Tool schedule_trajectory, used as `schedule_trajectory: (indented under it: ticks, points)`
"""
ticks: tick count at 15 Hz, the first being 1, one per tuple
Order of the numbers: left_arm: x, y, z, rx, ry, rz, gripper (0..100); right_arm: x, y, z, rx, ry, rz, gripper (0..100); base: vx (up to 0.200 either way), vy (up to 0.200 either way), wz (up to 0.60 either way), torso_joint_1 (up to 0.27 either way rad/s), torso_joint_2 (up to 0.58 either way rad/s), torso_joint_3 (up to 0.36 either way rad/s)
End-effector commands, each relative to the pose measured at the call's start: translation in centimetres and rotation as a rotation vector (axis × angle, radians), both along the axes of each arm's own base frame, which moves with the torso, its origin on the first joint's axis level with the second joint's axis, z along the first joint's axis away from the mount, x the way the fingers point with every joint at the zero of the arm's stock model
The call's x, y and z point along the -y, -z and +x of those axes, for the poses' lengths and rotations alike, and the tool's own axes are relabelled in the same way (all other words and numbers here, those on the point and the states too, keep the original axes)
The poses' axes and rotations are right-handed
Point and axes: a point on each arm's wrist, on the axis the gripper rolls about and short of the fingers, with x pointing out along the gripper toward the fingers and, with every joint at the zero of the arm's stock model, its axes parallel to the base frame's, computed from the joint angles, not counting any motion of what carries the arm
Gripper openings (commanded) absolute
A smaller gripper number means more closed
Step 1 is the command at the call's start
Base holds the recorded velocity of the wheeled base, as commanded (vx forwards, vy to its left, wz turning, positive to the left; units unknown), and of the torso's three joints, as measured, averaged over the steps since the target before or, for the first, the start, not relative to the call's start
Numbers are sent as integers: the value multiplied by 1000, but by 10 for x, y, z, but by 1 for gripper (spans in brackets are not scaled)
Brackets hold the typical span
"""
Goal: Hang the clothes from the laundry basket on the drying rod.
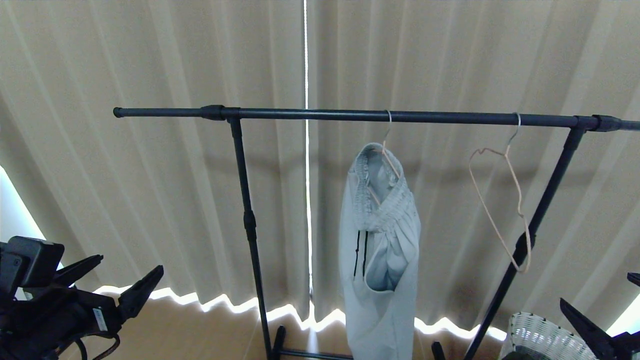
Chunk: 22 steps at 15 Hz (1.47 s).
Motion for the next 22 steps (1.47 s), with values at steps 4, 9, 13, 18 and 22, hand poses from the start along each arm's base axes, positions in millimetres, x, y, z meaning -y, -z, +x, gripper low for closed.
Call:
schedule_trajectory:
  ticks: [4,9,13,18,22]
  points:
    - [0,0,0,1,0,0,100,0,0,0,-2,-1,-1,100,0,0,0,-107,232,124]
    - [0,-1,0,4,-3,0,100,0,2,-1,-10,-7,-22,100,0,0,0,-215,474,247]
    - [-5,-11,-8,76,-39,-7,100,0,4,0,-23,-9,-30,100,0,0,0,-220,475,265]
    - [-18,-22,-19,159,-140,-1,100,0,6,-1,-35,-9,-30,100,0,0,0,-199,457,260]
    - [-19,-31,-25,220,-144,-3,100,0,7,-1,-40,-8,-31,100,0,0,0,-187,444,261]
